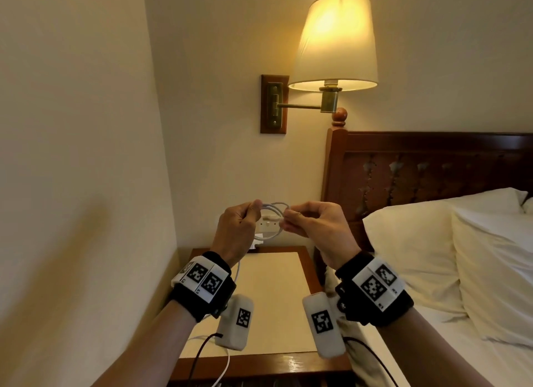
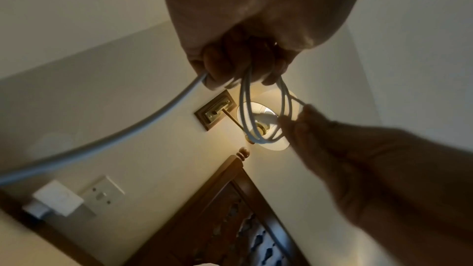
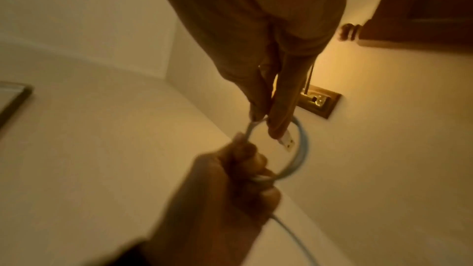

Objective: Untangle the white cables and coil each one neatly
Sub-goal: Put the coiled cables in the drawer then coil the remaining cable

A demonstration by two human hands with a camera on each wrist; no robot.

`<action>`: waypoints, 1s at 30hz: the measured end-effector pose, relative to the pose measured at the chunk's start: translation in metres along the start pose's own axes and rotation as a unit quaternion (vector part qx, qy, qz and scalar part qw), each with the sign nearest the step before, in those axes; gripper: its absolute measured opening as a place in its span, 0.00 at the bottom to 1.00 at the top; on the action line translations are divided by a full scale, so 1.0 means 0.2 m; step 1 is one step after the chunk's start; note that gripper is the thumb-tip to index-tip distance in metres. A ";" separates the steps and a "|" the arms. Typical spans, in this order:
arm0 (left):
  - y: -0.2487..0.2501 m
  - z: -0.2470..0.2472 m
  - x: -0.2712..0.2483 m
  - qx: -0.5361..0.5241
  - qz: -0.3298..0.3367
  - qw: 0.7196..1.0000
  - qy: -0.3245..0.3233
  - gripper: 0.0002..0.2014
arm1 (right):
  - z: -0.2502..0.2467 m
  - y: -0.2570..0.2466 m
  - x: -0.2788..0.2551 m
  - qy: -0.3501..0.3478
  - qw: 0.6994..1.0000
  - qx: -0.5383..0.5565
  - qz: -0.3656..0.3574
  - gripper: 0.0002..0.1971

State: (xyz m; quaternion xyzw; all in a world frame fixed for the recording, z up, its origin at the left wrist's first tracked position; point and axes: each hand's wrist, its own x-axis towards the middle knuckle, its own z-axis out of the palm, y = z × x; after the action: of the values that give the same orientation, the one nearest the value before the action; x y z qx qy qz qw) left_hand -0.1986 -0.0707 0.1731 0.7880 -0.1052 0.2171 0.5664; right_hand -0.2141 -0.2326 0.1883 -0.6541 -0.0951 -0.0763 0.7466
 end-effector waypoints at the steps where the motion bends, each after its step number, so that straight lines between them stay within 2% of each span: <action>1: 0.01 0.00 0.00 -0.013 -0.007 1.000 0.002 0.24 | 0.02 0.02 0.00 0.006 1.000 -0.007 -0.020 0.07; 3: 0.02 0.00 0.01 -0.052 -0.036 0.998 0.001 0.20 | 0.04 0.07 0.01 0.035 0.990 -0.111 -0.081 0.06; 4: 0.03 -0.01 0.01 -0.074 -0.053 0.996 -0.008 0.20 | 0.04 0.11 0.02 0.054 0.972 -0.193 -0.120 0.07; 6: 0.05 -0.01 -0.01 -0.109 -0.076 0.990 -0.037 0.20 | 0.03 0.15 0.04 0.084 0.915 -0.338 -0.203 0.08; 8: 0.06 -0.02 -0.04 -0.144 -0.096 0.982 -0.070 0.22 | 0.02 0.17 0.05 0.103 0.879 -0.389 -0.257 0.11; 11: 0.08 -0.02 -0.06 -0.214 -0.116 0.963 -0.113 0.23 | 0.03 0.16 0.06 0.137 0.862 -0.390 -0.292 0.15; 13: 0.09 -0.02 -0.06 -0.239 -0.123 0.955 -0.127 0.23 | 0.04 0.16 0.06 0.157 0.867 -0.376 -0.288 0.17; 15: 0.10 -0.02 -0.05 -0.241 -0.126 0.954 -0.124 0.23 | 0.04 0.14 0.07 0.137 0.904 -0.321 -0.249 0.16; 17: 0.10 -0.03 -0.04 -0.238 -0.130 0.957 -0.107 0.23 | 0.05 0.11 0.07 0.035 0.962 -0.195 -0.185 0.12; 19: 0.09 -0.03 -0.02 -0.241 -0.135 0.957 -0.086 0.22 | 0.07 0.07 0.04 -0.069 0.989 -0.034 -0.127 0.11; 21: 0.08 -0.05 0.00 -0.246 -0.137 0.957 -0.068 0.22 | 0.07 0.03 0.02 -0.112 0.989 0.021 -0.090 0.13; 26: 0.05 -0.12 0.04 -0.252 -0.144 0.956 -0.037 0.22 | 0.00 0.00 0.02 -0.211 0.977 -0.002 -0.032 0.20; 30: 0.05 -0.12 0.04 -0.250 -0.142 0.958 -0.014 0.22 | 0.02 0.01 0.02 -0.151 0.981 -0.110 -0.045 0.19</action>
State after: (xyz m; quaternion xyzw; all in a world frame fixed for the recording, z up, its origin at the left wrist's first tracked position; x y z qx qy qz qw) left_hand -0.2015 -0.0518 0.1910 0.6312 -0.0510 0.0903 0.7687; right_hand -0.2109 -0.2292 0.1877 -0.7311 -0.2271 -0.0203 0.6431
